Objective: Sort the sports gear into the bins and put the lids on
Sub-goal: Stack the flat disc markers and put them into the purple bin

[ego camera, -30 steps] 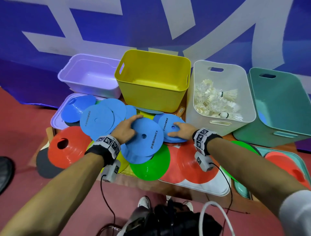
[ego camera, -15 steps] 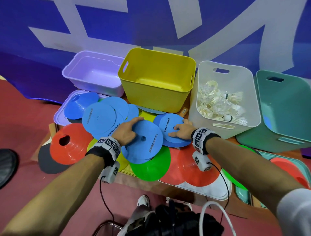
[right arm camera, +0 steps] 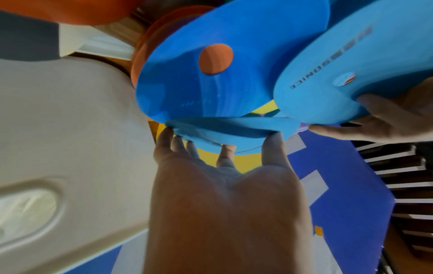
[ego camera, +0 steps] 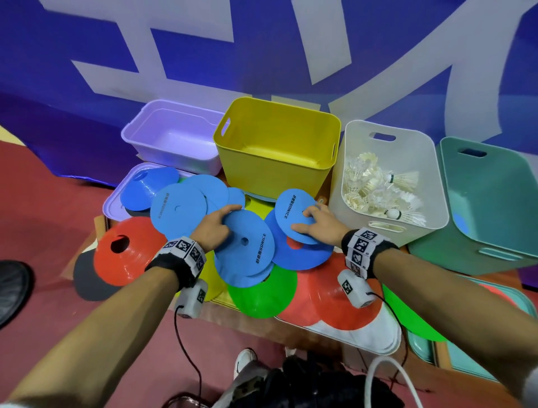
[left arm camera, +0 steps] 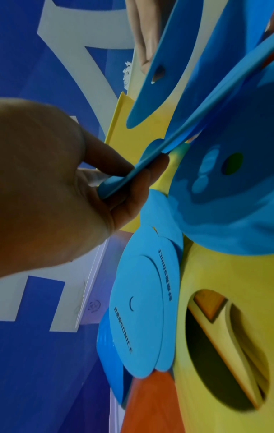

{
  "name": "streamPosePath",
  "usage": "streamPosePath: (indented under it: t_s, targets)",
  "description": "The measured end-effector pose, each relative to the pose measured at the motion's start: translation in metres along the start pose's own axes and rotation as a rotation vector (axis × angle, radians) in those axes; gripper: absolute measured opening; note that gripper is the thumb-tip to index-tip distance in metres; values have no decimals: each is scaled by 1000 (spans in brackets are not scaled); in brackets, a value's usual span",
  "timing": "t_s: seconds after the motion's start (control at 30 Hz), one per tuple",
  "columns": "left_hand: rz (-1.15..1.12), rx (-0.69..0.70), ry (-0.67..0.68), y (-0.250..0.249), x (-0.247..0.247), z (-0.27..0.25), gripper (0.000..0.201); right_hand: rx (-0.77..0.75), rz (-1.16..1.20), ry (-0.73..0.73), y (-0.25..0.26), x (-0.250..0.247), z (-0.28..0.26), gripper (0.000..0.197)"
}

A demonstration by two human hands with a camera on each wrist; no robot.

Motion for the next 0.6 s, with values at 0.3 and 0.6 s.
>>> streamPosePath:
  t_s: [0.3, 0.6]
  targets:
    - [-112, -37, 0, 7, 11, -2, 46, -226, -275, 77, 69, 31, -17, 62]
    - [-135, -27, 42, 9, 16, -6, 54, -240, -256, 67, 74, 46, -24, 63]
Point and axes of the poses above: each hand's wrist, its own z-axis towards the middle knuckle, its own x-axis out of the palm, y = z × x, the point moved 8 cm from there along z, towards the middle knuckle, and after that the axes turned 15 degrees about -z, right-handed, at the moved point
